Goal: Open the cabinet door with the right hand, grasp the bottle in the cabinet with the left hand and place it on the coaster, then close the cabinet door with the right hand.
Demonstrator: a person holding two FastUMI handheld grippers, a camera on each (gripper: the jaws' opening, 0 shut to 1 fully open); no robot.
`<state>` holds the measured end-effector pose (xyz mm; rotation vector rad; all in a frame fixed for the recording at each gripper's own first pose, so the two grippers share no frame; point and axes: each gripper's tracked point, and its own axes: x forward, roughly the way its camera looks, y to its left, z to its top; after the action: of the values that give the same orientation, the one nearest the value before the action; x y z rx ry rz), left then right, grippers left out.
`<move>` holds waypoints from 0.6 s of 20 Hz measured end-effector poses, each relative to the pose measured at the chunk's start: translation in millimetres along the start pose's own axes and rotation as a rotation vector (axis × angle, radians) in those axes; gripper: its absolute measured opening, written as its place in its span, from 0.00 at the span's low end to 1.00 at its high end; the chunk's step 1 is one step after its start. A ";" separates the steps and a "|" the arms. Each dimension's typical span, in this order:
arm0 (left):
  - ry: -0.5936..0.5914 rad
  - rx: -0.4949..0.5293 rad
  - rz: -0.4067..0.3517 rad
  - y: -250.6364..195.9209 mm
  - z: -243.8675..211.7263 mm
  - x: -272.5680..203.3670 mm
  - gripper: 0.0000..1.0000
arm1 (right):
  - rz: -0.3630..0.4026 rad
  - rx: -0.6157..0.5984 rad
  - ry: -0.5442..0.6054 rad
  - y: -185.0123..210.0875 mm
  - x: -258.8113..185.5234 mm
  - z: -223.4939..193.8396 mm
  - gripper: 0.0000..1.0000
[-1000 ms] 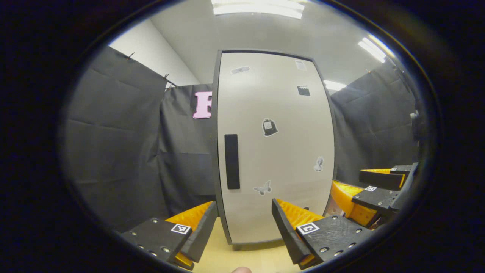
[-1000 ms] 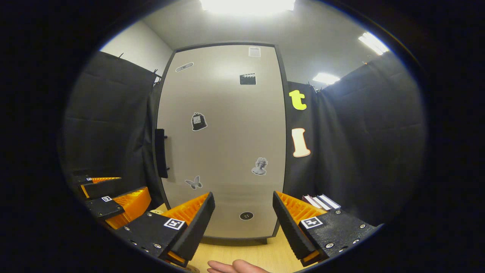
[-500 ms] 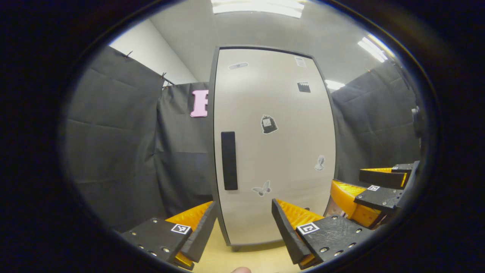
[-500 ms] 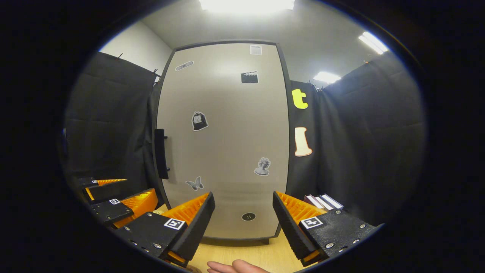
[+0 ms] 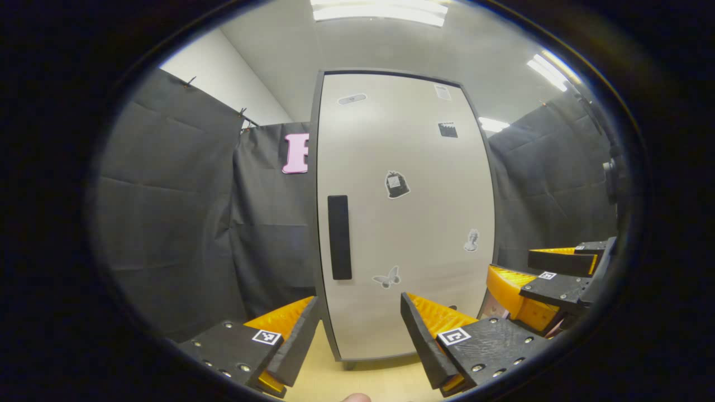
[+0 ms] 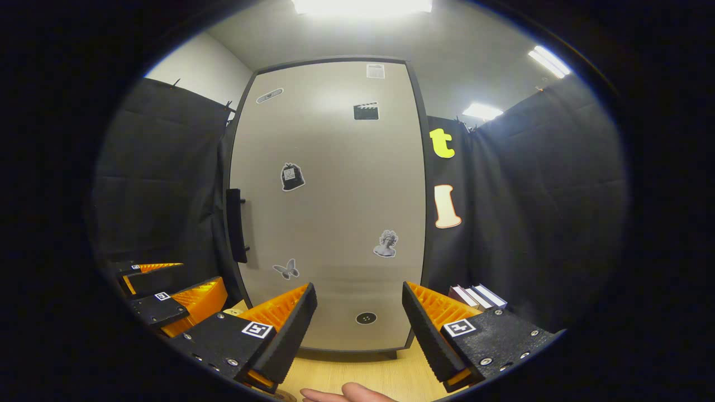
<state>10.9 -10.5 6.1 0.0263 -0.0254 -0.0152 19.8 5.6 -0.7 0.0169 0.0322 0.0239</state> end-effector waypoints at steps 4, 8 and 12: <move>-0.016 0.031 0.022 7.9 5.5 -5.9 0.89 | 0.024 -0.008 -0.013 8.7 8.4 6.2 0.95; -0.018 0.038 0.035 20.2 5.6 -19.4 0.86 | 0.082 -0.011 -0.023 34.4 24.7 13.2 0.94; -0.003 0.041 0.091 49.2 1.0 -45.8 0.86 | 0.169 -0.022 -0.039 77.5 43.4 21.9 0.95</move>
<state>-34.3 39.3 7.3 0.0663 -0.0294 0.0765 62.1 83.7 21.2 -0.0018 -0.0087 0.1924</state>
